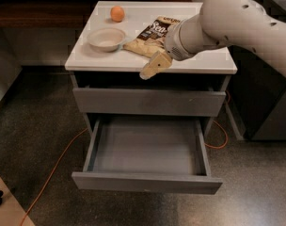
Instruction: Place brown chip bag into middle drawer
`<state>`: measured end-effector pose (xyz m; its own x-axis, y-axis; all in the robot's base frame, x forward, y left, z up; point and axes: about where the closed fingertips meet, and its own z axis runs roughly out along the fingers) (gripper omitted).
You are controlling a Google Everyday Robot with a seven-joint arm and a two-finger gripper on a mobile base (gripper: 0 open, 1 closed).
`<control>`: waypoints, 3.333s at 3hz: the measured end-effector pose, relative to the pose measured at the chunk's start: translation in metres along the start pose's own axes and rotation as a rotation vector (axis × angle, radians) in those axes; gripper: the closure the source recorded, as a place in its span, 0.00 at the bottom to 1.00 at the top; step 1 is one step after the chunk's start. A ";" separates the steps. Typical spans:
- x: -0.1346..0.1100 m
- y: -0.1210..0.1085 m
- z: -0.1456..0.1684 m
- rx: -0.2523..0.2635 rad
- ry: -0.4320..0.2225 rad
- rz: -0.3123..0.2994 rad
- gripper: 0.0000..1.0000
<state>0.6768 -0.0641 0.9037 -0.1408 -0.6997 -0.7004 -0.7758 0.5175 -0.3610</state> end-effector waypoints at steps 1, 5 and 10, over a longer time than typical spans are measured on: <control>0.012 -0.031 0.032 0.004 -0.001 0.125 0.00; 0.042 -0.097 0.088 0.088 0.007 0.403 0.00; 0.023 -0.084 0.077 0.144 -0.093 0.395 0.96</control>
Offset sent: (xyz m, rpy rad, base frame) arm 0.0928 -0.0242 -0.0456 0.1634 0.1413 -0.2022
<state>0.7860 -0.0855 0.8710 -0.3482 -0.3901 -0.8524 -0.5788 0.8047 -0.1319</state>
